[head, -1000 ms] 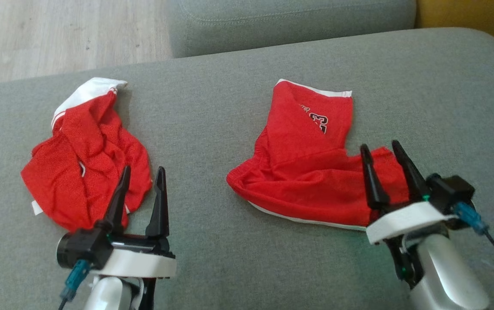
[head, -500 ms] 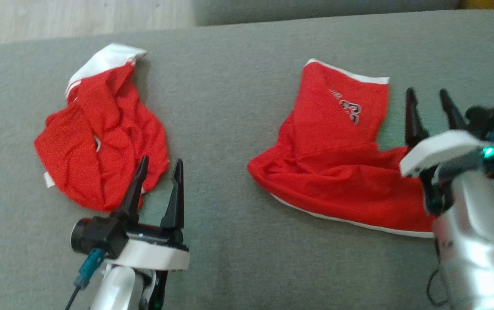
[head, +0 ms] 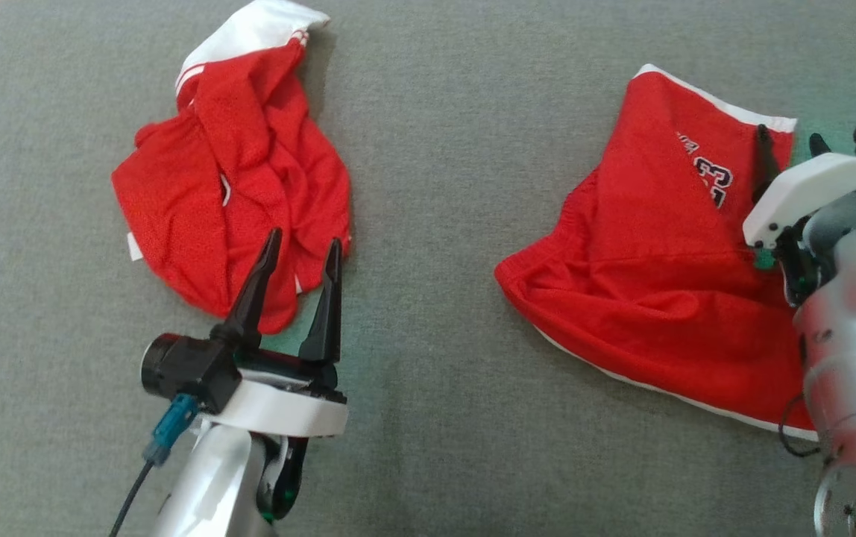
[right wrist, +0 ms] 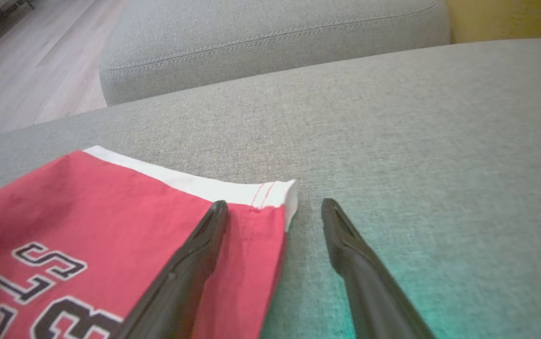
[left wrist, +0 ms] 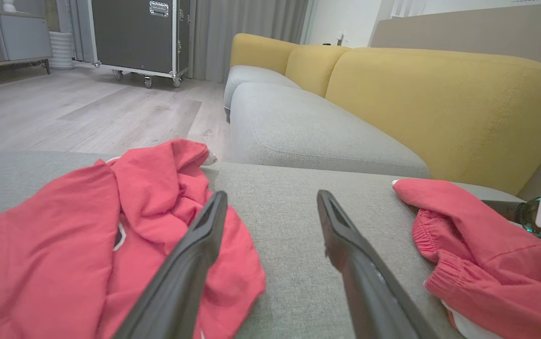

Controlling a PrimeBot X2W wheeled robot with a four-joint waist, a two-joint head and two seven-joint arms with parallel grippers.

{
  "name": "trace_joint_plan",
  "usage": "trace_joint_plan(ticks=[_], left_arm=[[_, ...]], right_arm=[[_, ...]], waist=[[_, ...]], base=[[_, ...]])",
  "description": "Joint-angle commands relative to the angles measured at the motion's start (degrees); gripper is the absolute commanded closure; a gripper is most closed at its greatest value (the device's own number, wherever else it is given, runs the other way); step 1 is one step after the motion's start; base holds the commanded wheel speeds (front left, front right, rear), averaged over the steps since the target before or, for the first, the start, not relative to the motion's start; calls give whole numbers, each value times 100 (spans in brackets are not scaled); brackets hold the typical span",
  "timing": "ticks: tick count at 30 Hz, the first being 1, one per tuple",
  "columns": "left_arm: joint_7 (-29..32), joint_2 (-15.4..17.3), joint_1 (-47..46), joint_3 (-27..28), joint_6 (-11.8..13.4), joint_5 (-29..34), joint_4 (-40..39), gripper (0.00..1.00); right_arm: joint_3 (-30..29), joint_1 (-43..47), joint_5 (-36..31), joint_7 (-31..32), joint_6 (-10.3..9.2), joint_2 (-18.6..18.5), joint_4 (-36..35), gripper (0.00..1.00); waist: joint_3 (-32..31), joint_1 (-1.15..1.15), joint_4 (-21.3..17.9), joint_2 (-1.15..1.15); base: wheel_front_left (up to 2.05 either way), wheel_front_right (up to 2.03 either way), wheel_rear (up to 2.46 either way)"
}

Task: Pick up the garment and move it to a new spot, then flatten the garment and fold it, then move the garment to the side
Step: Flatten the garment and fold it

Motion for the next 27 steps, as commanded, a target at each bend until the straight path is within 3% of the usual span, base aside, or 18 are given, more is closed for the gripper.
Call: trace_joint_plan(ticks=[1, 2, 3, 4, 5, 11, 16, 21, 27], left_arm=[[-46, 20, -164, 128, 25, -38, -143, 0], [-46, 20, -178, 116, 34, -45, -142, 0], [-46, 20, -190, 105, 42, -51, -140, 0], [-46, 20, -200, 96, 50, -57, -139, 0], [-46, 20, -209, 92, 58, -63, -134, 0], [-46, 20, -185, 173, 108, -88, -109, 0], [-46, 20, -182, 216, 110, -122, -128, 0], [-46, 20, -191, 209, 114, -138, -147, 0], [-46, 20, -226, 205, 99, -147, -164, 0]], right_arm=[[94, -194, -58, -5, -4, 15, -121, 0], [93, -256, -113, 1, -4, 0, -27, 0], [85, -311, -157, 9, -4, -15, 65, 33], [89, -359, -215, 5, -4, -42, 142, 91], [94, -402, -272, -21, -4, -75, 199, 100], [72, -622, -496, -298, -4, -259, 406, 100], [-131, -764, -808, -504, -4, -640, 345, 100], [-559, -833, -1303, -463, -4, -1011, 171, 100], [-1154, -886, -1903, -373, -4, -1122, -40, 100]], waist=[[41, -1, 34, 0], [57, -1, 46, 0], [70, -1, 53, 0], [80, -1, 58, 0], [85, -1, 59, 0], [13, -1, -69, 0], [-76, -1, -194, 0], [-84, -1, -230, 0], [2, -1, -174, 0]], base=[[0, 0, 0], [0, 0, 0], [0, 0, 0], [0, 0, 0], [0, 0, 0], [0, 0, 0], [0, 0, 0], [0, 0, 0], [0, 0, 0]])
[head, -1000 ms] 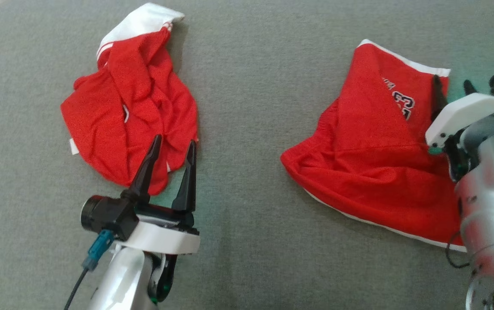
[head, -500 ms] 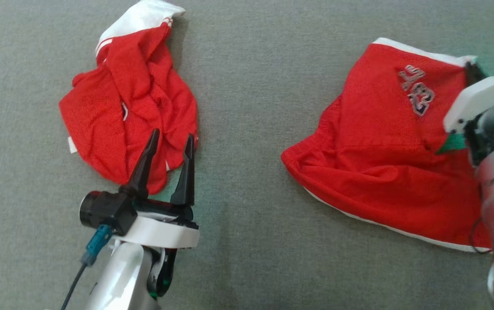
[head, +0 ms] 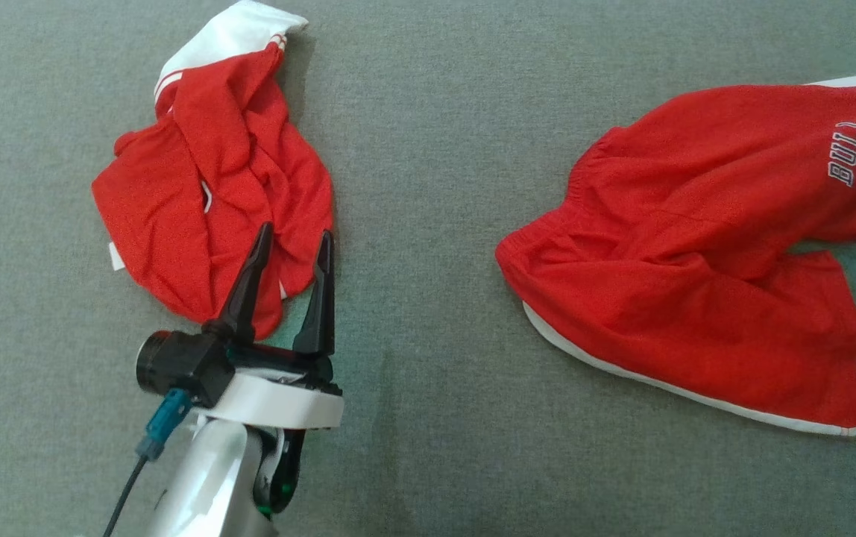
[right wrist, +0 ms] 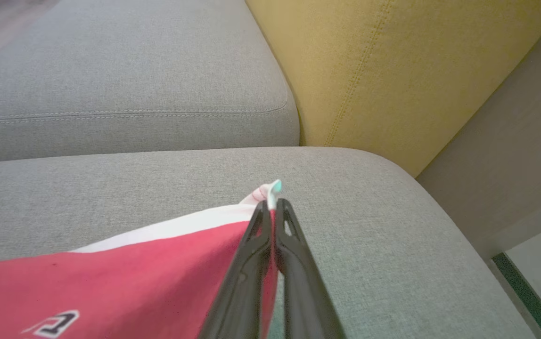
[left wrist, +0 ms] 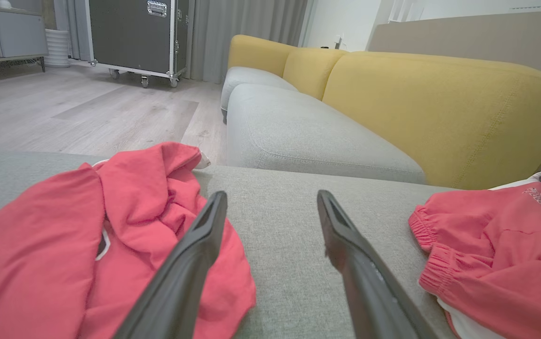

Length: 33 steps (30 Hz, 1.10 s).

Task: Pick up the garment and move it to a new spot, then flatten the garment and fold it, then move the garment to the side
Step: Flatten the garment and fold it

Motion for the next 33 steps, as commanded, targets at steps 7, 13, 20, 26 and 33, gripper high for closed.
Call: trace_joint_plan(ticks=[7, 13, 20, 26, 33], left_arm=[[-46, 22, -148, 276, 27, 13, -155, 0], [-46, 22, -11, 461, 24, 28, -197, 0], [-46, 22, 200, 635, -11, 73, -262, 0], [-46, 22, 451, 758, -71, 101, -294, 0], [-46, 22, 676, 701, -136, 116, -243, 0]], right_arm=[[-254, -332, -643, -530, -4, 326, -257, 0], [29, -301, -397, -1239, -4, 892, -197, 0], [1082, 430, 794, -1300, -4, 1455, -1353, 0], [2651, 2324, 2466, -1301, -4, 1535, -3049, 0], [3282, 4019, 2941, -1302, -4, 1537, -4011, 0]], waist=[[-81, 0, -76, 0], [-436, 0, -407, 0], [-837, 0, -818, 0], [-1184, 0, -1194, 0], [-1359, 0, -1362, 0]], base=[[0, 0, 0], [0, 0, 0], [0, 0, 0], [0, 0, 0], [0, 0, 0]])
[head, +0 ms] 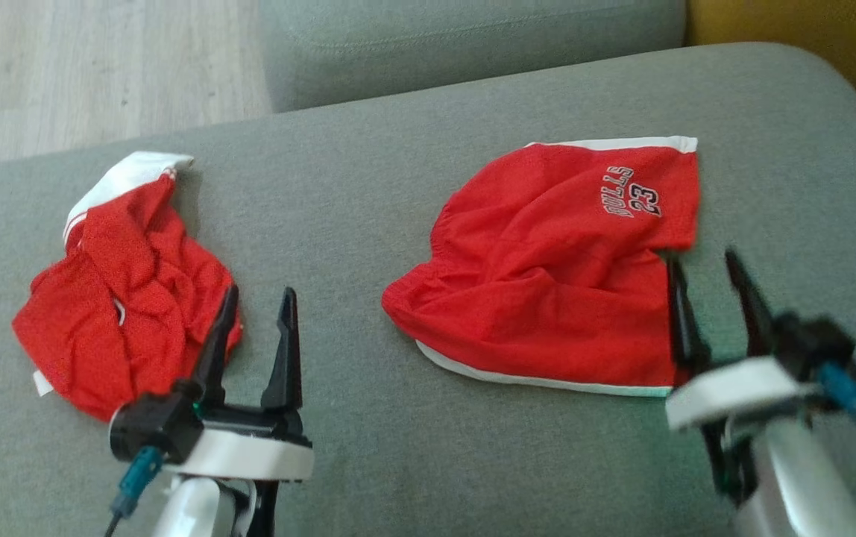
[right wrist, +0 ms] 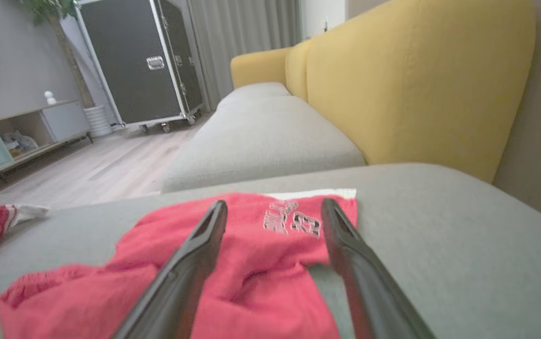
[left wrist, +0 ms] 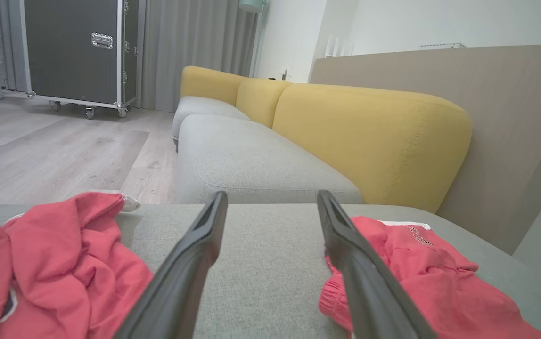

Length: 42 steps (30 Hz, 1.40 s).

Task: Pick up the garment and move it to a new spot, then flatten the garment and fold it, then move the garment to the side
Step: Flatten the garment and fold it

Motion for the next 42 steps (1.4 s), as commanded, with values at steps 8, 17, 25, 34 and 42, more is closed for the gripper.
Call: trace_joint_plan(ticks=[8, 17, 25, 34, 42], left_arm=[[-46, 19, -56, 84, -62, 97, -99, 0], [-46, 19, -124, 16, -78, 101, -55, 0], [-46, 19, -204, -21, -82, 112, -24, 0], [-46, 19, -272, -17, -84, 122, -12, 0], [-46, 106, -379, -75, -84, 166, 28, 0]], right_arm=[[130, 513, -198, -37, -4, 25, -318, 0], [-441, 492, -617, 293, -4, 25, 585, 0], [-474, 291, -611, 500, -4, 26, 1108, 0], [-408, 138, -604, 516, -4, 26, 1307, 100], [-1038, -109, -908, 329, -4, 26, 1084, 100]], waist=[[33, 1, -72, 0], [139, 1, -35, 0], [264, 1, 33, 0], [333, 1, 41, 0], [345, 1, -94, 0]], base=[[0, 0, 0], [0, 0, 0], [0, 0, 0], [0, 0, 0], [0, 0, 0]])
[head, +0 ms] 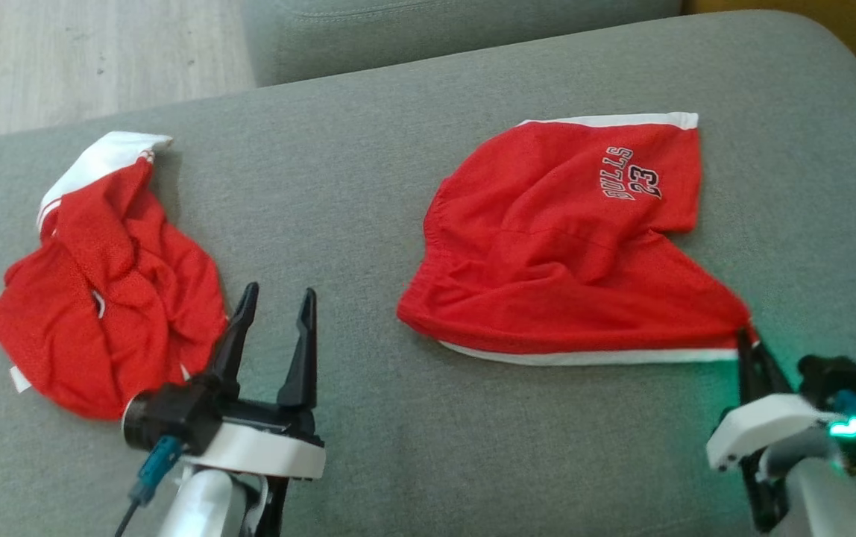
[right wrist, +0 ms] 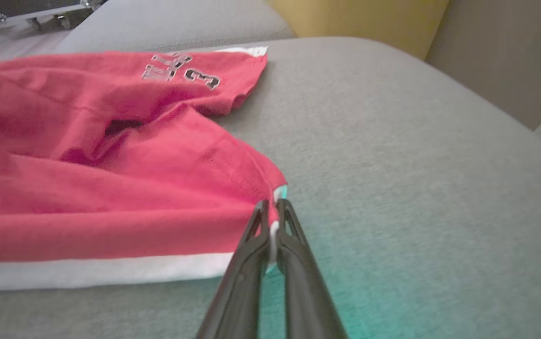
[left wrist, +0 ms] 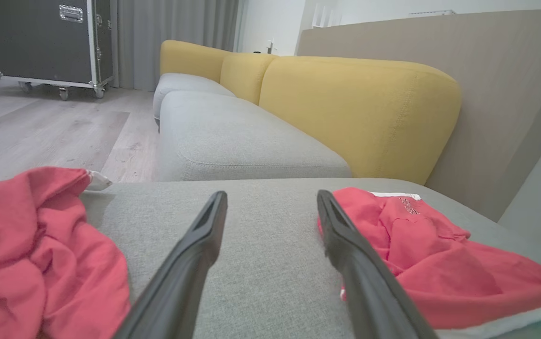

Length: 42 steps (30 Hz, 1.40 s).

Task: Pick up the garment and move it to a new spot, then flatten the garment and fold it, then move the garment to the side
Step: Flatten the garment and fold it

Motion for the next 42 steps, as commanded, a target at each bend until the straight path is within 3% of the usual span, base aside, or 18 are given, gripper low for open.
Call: trace_joint_plan(ticks=[1, 7, 14, 21, 34, 35, 37, 42], left_arm=[[-46, 82, -275, 90, -32, 71, -139, 0], [-45, 358, -588, -746, -33, 92, 320, 0], [270, 795, -1283, -2198, -33, -300, 1112, 0], [364, 1020, -1963, -3253, -33, -767, 1669, 0], [33, 1015, -2681, -3997, -33, -1240, 2081, 0], [23, 1020, -2700, -4065, -33, -1276, 2096, 12], [5, 1037, -2746, -4200, -33, -1347, 2113, 100], [-32, 1136, -2828, -4370, -33, -1520, 2082, 100]], right_arm=[[43, -218, -51, -68, -4, -30, -189, 100], [-139, -418, -87, -20, -4, -30, -242, 100], [-103, -585, 15, 1, -4, -30, -164, 100], [19, -749, 125, -41, -4, -30, -110, 100], [92, -905, 199, -149, -4, -30, 2, 100], [97, -916, 203, -153, -4, -30, 18, 100], [103, -939, 207, -160, -4, -30, 43, 100], [124, -1006, 164, -209, -4, -30, 21, 100]], waist=[[17, 0, -32, 0], [158, 0, -148, 0], [338, 0, -266, 0], [561, 0, -452, 0], [760, 0, -587, 0], [757, 0, -588, 0], [752, 0, -583, 0], [613, 0, -531, 0]], base=[[0, 0, 0], [0, 0, 0], [0, 0, 0], [0, 0, 0], [0, 0, 0], [0, 0, 0], [0, 0, 0], [0, 0, 0]])
